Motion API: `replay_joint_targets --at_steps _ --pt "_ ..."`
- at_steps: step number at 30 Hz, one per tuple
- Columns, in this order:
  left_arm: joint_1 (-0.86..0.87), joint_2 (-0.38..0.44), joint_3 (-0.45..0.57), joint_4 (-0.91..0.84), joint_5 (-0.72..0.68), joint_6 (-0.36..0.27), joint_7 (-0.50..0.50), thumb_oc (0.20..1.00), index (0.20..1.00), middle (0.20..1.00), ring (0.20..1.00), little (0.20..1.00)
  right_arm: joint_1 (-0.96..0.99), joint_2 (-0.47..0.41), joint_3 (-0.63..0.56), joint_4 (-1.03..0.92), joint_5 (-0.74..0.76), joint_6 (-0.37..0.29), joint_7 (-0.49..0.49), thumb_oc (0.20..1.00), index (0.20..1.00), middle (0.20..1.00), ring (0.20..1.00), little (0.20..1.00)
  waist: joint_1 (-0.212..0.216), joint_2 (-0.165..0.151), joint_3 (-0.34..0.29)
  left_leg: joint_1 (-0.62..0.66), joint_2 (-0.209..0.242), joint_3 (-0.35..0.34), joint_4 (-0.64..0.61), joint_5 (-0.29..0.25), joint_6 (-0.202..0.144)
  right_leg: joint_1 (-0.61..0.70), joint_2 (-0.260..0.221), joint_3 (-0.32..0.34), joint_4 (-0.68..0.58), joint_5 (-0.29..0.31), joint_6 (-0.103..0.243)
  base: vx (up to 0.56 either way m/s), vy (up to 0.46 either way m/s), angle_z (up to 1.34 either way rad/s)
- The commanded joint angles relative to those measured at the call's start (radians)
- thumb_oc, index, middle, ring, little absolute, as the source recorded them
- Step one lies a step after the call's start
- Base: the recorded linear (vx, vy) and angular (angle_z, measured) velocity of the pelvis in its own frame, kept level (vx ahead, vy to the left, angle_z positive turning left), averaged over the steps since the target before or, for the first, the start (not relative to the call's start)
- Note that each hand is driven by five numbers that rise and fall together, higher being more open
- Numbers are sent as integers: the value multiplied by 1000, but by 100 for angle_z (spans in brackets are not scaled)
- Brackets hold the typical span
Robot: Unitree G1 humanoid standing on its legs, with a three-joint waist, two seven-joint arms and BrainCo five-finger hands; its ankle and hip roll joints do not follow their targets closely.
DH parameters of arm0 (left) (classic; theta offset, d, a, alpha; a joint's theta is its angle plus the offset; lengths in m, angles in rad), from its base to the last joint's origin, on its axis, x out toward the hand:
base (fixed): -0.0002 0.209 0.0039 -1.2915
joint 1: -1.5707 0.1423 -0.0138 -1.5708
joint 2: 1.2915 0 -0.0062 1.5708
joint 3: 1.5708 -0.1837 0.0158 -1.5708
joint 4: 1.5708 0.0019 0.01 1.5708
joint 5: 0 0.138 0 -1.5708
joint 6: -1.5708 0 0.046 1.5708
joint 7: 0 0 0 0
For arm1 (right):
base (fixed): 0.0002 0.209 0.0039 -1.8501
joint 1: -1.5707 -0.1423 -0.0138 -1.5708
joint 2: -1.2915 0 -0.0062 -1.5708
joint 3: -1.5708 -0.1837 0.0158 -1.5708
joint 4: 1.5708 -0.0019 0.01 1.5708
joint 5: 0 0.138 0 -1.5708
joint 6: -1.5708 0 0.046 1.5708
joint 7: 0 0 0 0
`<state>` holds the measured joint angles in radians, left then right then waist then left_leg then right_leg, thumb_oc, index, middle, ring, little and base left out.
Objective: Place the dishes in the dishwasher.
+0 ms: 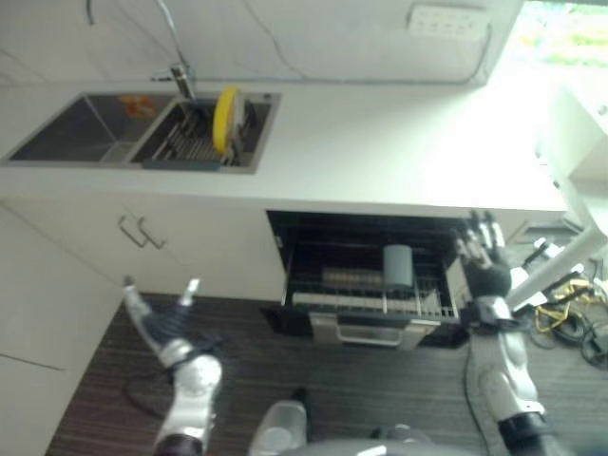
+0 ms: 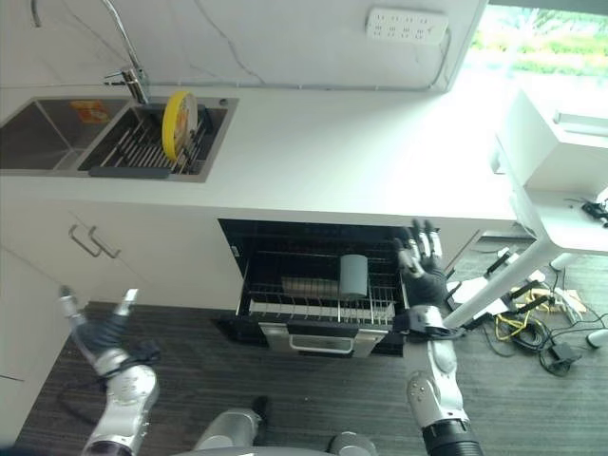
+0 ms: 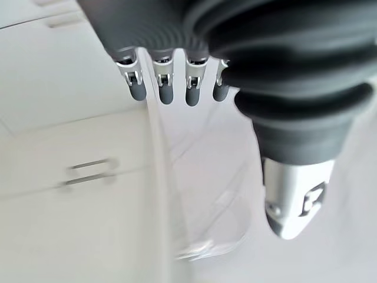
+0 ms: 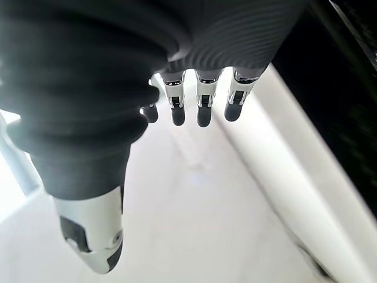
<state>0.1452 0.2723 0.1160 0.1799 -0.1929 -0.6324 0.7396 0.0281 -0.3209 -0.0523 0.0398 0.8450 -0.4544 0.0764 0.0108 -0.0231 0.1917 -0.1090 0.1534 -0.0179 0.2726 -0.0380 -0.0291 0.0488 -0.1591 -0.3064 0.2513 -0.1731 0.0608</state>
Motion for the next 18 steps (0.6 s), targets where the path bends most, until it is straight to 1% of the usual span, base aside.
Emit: replay_joint_targets --at_steps 1,2,3,4,5,6,7,8,9,10,11,12,13,14,15,16,17,18 --pt "-24 75 -71 -131 -41 -102 -106 1000 1000 1000 1000 1000 -3 -16 -18 -120 -4 -44 -20 1000 1000 1000 1000 1000 -9 9 7 141 -16 68 -179 -22 -23 11 -46 97 -43 48 52 -61 507 0" --pt "-24 77 -70 -145 -45 -95 -111 1000 1000 1000 1000 1000 10 -10 -24 -131 -2 -47 -21 1000 1000 1000 1000 1000 -10 8 4 144 -27 69 -183 -25 -18 8 -58 98 -47 62 64 -83 391 12" --pt "-27 83 -73 -168 -49 -59 -122 1000 1000 1000 1000 1000 26 6 -32 -133 0 -48 -25 1000 1000 1000 1000 1000 -17 6 -1 153 -46 80 -195 -30 -4 -3 -84 105 -50 97 93 -114 416 8" --pt "-36 92 -91 -163 -54 7 -118 1000 1000 1000 1000 1000 30 27 -24 -120 5 -24 -11 1000 1000 1000 1000 1000 -14 4 -4 163 -77 101 -212 -37 16 -27 -112 99 -47 165 112 -126 412 -11" --pt "-36 98 -95 -159 -42 54 -109 1000 1000 1000 1000 1000 26 31 -16 -111 17 -12 -9 1000 1000 1000 1000 1000 -5 5 -5 165 -85 113 -217 -39 22 -33 -117 84 -45 180 116 -145 344 -43" --pt "-29 101 -101 -140 -73 124 -124 1000 1000 1000 1000 1000 18 42 -2 -101 26 -9 -11 1000 1000 1000 1000 1000 12 9 -8 167 -93 135 -231 -38 32 -42 -115 46 -20 193 117 -135 236 -58" --pt "-16 109 -102 -117 -129 189 -159 1000 1000 1000 1000 1000 22 46 6 -101 19 -20 -20 1000 1000 1000 1000 1000 20 11 -9 169 -101 149 -242 -41 47 -54 -91 40 16 177 116 -137 226 -82" --pt "-6 111 -100 -97 -158 230 -186 1000 1000 1000 1000 1000 31 44 9 -104 12 -32 -28 1000 1000 1000 1000 1000 19 12 -11 164 -109 152 -251 -41 57 -67 -58 47 45 160 113 -103 180 -77" --pt "4 110 -101 -71 -185 262 -202 1000 1000 1000 1000 1000 39 42 8 -107 3 -41 -34 1000 1000 1000 1000 1000 17 12 -13 160 -121 151 -258 -40 68 -77 -22 59 71 143 107 -79 165 -53" --pt "16 99 -101 -28 -230 297 -221 1000 1000 1000 1000 1000 47 36 8 -104 -13 -59 -48 1000 1000 1000 1000 1000 13 12 -18 151 -136 143 -267 -36 76 -85 28 77 86 126 92 -51 141 -6" --pt "20 89 -100 17 -255 303 -245 1000 1000 1000 1000 1000 47 30 11 -99 -25 -73 -61 1000 1000 1000 1000 1000 9 10 -19 148 -150 139 -270 -36 80 -92 64 92 99 115 79 -33 154 14" --pt "21 58 -101 116 -251 310 -255 1000 1000 1000 1000 1000 40 16 15 -84 -38 -95 -70 1000 1000 1000 1000 1000 4 6 -21 139 -174 140 -272 -33 82 -95 119 93 98 98 56 1 106 10" --pt "17 50 -107 171 -257 333 -281 1000 1000 1000 1000 1000 36 5 16 -77 -46 -107 -76 1000 1000 1000 1000 1000 -2 3 -20 133 -185 138 -265 -34 81 -94 132 100 81 89 45 20 60 7" --pt "9 44 -115 242 -247 326 -310 1000 1000 1000 1000 1000 36 -6 8 -74 -51 -114 -79 1000 1000 1000 1000 1000 -8 3 -19 126 -192 126 -257 -34 81 -82 143 113 54 68 28 43 -22 0" --pt "2 40 -119 293 -231 329 -331 1000 1000 1000 1000 1000 39 -25 -2 -67 -48 -123 -76 1000 1000 1000 1000 1000 -20 4 -16 122 -197 114 -246 -35 78 -71 163 136 23 47 10 49 -63 3" --pt "2 31 -141 384 -222 367 -394 1000 1000 1000 1000 1000 36 -60 -21 -57 -43 -126 -73 1000 1000 1000 1000 1000 -32 4 -12 117 -197 110 -200 -49 68 -52 163 129 -29 31 -8 42 -51 11" --pt "8 28 -151 414 -219 354 -418 1000 1000 1000 1000 1000 31 -74 -20 -56 -42 -127 -68 1000 1000 1000 1000 1000 -37 3 -10 114 -198 116 -171 -65 68 -49 160 129 -41 26 -15 52 -14 31" --pt "17 21 -161 444 -212 340 -444 1000 1000 1000 1000 1000 28 -91 -20 -59 -68 -134 -70 1000 1000 1000 1000 1000 -49 0 -4 98 -198 125 -115 -88 66 -48 161 156 -50 24 -27 55 38 41"
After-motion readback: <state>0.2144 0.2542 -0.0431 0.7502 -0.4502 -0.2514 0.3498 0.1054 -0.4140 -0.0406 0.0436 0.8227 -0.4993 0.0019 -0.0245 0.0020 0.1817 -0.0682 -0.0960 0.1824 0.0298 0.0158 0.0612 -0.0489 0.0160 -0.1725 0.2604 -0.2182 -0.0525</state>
